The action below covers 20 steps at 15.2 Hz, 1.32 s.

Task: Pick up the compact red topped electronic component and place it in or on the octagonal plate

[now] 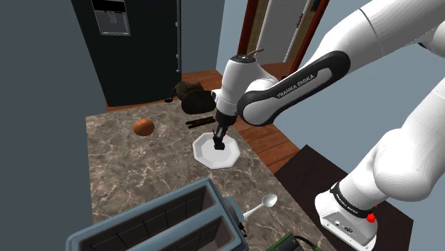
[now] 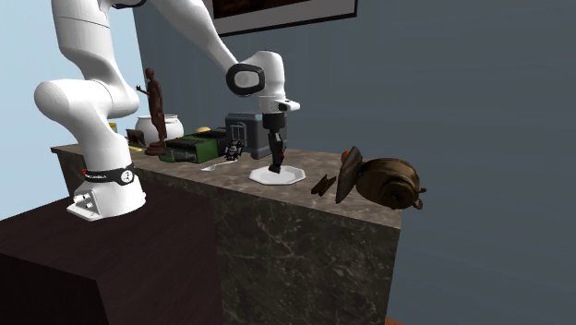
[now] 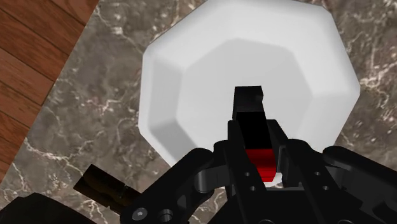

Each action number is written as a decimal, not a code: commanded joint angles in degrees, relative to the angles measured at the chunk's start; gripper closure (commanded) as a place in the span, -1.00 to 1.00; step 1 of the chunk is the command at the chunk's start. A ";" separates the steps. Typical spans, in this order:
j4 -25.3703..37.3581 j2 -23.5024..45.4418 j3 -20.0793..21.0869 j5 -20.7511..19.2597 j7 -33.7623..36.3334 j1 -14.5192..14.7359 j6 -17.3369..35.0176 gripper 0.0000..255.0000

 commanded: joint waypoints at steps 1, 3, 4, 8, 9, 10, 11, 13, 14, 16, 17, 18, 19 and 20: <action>-0.07 0.17 -0.03 -0.10 0.04 0.00 0.26 1.00; -0.07 0.17 -0.03 -0.10 0.04 0.00 0.26 1.00; -0.07 0.17 -0.03 -0.10 0.04 0.00 0.26 1.00; -0.07 0.17 -0.03 -0.10 0.04 0.00 0.26 -1.00; -0.07 0.17 -0.03 -0.10 0.04 0.00 0.26 -1.00; -0.07 0.17 -0.03 -0.10 0.04 0.00 0.26 -1.00; -0.07 0.17 -0.03 -0.10 0.04 0.00 0.26 -1.00; 0.19 -1.54 0.14 0.86 -0.64 -0.14 -1.61 -1.00; 0.53 -3.20 0.27 1.73 -1.26 -0.26 -3.51 -1.00; 1.34 -5.97 0.30 3.06 -2.23 -0.36 -6.96 -1.00; 1.34 -5.97 0.28 3.06 -2.23 -0.34 -6.96 -1.00; 1.34 -5.97 0.27 3.06 -2.23 -0.33 -6.96 -1.00; 1.34 -5.97 0.27 3.06 -2.23 -0.33 -6.96 -1.00; 1.34 -5.97 0.27 3.06 -2.23 -0.33 -6.96 -1.00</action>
